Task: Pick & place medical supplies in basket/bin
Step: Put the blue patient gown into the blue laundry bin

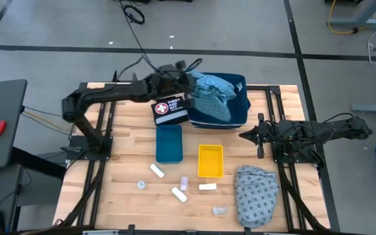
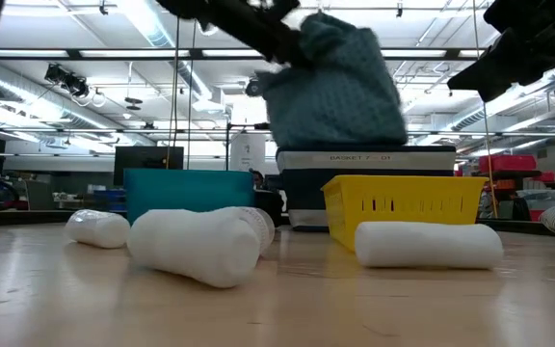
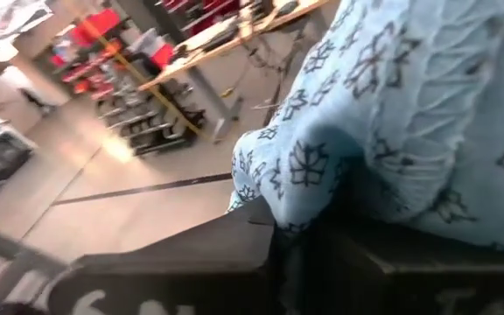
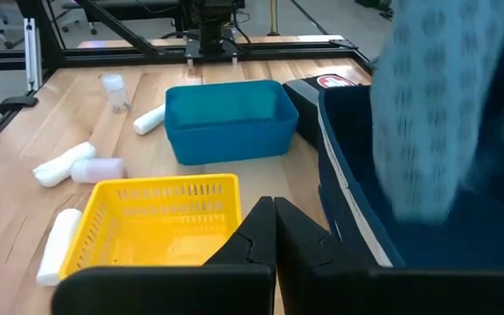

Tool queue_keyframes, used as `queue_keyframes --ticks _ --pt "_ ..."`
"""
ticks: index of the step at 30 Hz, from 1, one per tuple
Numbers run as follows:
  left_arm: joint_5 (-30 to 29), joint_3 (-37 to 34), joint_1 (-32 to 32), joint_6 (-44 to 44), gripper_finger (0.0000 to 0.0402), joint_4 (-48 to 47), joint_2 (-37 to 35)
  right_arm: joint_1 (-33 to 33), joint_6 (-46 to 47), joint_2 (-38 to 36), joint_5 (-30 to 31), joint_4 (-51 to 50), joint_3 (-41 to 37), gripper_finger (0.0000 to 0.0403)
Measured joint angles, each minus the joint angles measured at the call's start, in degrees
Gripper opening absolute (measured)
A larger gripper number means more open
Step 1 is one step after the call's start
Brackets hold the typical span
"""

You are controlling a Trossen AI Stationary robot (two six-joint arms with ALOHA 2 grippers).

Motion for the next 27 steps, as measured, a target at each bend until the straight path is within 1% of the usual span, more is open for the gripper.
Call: queue_keyframes --ticks 3,6,10,15,16,20,21,23,27 --pt "2.5 0.0 0.8 2.0 0.0010 8.3 5.0 0.0 -0.1 0.0 0.0 0.0 0.0 0.0000" --pt "3.8 0.0 1.8 2.0 0.0010 11.0 9.0 0.0 0.2 0.0 0.0 0.0 0.0 0.0000" --pt "3.5 0.0 2.9 0.5 0.0010 7.7 13.0 0.0 0.3 0.0 -0.2 0.0 0.0 0.0000" --pt "2.0 0.0 4.0 -2.6 0.0010 3.3 14.5 0.0 0.2 0.0 -0.2 -0.1 0.0 0.0000" --pt "2.4 0.0 4.2 -3.3 0.0010 1.9 14.5 0.0 0.2 0.0 -0.2 -0.1 0.0 0.0000" --pt "7.0 0.0 4.9 -5.5 0.0011 -1.2 14.5 0.0 0.2 0.0 -0.2 -0.1 0.0 0.0000" --pt "8.0 0.0 5.1 -6.0 0.0016 -1.6 14.5 0.0 0.2 0.0 -0.2 -0.1 0.0 0.0000" --pt "9.3 0.0 5.4 -7.3 0.0038 -2.1 14.5 0.0 0.2 0.0 -0.2 -0.1 0.0 0.0000" --pt "9.7 0.0 5.5 -9.2 0.0102 -2.1 14.5 0.0 1.6 0.0 -0.2 -0.1 0.0 0.0000"
